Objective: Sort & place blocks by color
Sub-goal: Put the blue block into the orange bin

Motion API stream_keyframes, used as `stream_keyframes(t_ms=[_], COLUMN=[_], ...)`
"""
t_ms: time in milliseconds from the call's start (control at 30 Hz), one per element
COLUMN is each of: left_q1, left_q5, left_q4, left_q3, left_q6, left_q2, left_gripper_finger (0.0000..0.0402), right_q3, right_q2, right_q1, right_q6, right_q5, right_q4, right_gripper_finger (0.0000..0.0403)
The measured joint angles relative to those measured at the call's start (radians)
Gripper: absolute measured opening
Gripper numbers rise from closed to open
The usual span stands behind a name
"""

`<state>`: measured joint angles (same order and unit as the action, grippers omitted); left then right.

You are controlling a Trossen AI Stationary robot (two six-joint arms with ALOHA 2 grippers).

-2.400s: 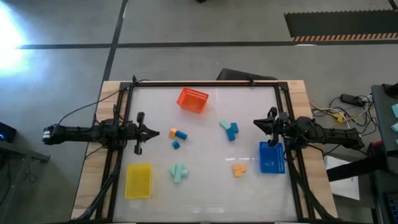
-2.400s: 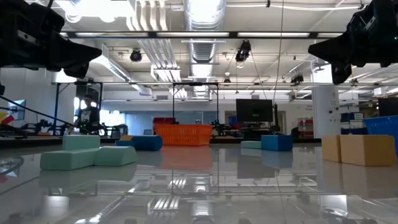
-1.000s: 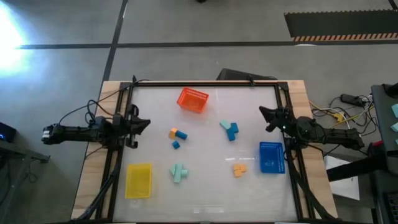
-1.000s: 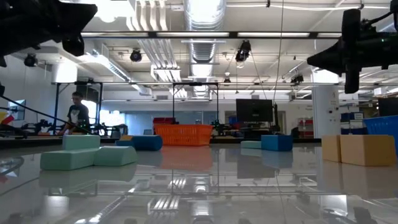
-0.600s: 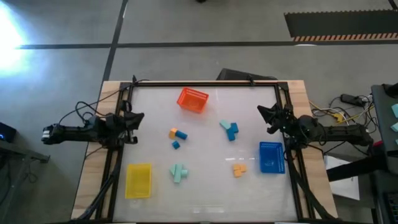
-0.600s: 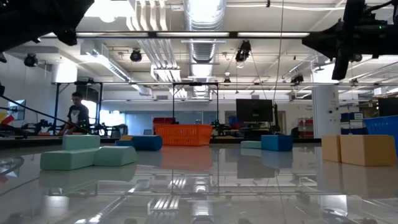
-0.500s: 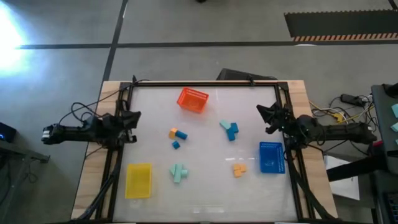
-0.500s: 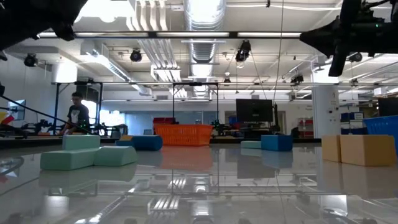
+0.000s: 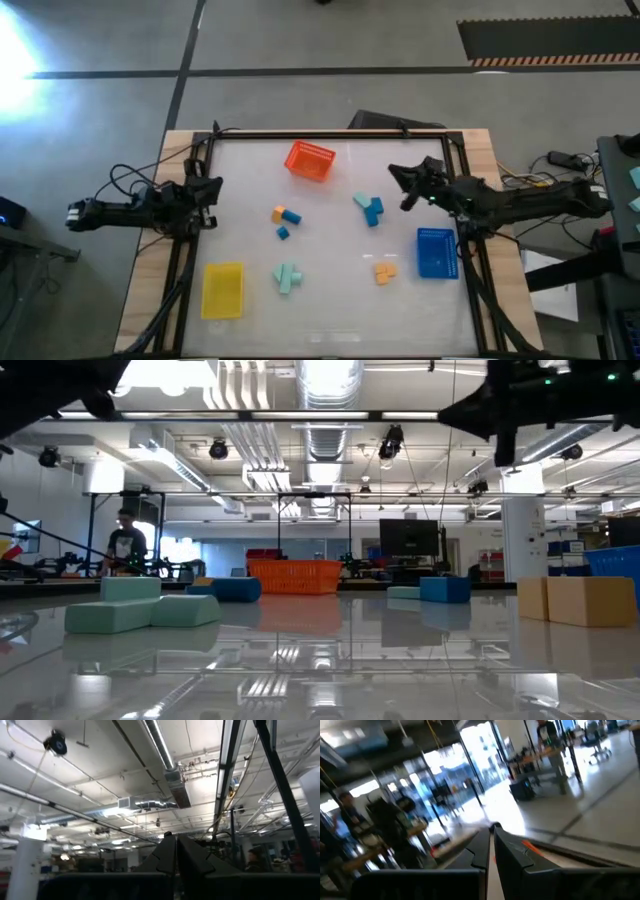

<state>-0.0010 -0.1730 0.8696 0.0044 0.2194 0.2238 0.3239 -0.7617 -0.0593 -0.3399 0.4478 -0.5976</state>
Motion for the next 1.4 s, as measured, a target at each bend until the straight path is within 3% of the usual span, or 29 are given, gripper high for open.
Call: stream_keyframes(t_ms=[200, 533, 767, 1000, 1200, 1400], left_q1=[0.000, 0.000, 0.001, 0.001, 0.001, 0.001], left_q5=[0.000, 0.000, 0.000, 0.000, 0.000, 0.000], left_q4=[-0.019, -0.020, -0.015, -0.025, -0.026, -0.026], left_q3=[0.000, 0.000, 0.000, 0.000, 0.000, 0.000], left_q6=[-0.083, -0.162, -0.162, -0.162, -0.162, -0.161], left_q2=[0.032, 0.087, 0.096, 0.097, 0.096, 0.096], left_gripper_finger=[0.0000, 0.0000, 0.0000, 0.0000, 0.0000, 0.0000], right_q3=[0.190, 0.618, 0.841, 0.919, 0.933, 0.932], right_q2=[-0.149, -0.346, -0.520, -0.691, -0.809, -0.884], right_q1=[0.000, 0.000, 0.001, 0.007, 0.006, 0.007], right_q6=[-0.082, -0.421, -0.643, -0.705, -0.711, -0.724], right_q5=[0.000, -0.007, -0.143, -0.304, -0.374, -0.379], right_q4=[0.245, 1.142, 1.528, 1.603, 1.603, 1.606], right_gripper_finger=[0.0018, 0.0018, 0.0018, 0.0046, 0.0134, 0.0222])
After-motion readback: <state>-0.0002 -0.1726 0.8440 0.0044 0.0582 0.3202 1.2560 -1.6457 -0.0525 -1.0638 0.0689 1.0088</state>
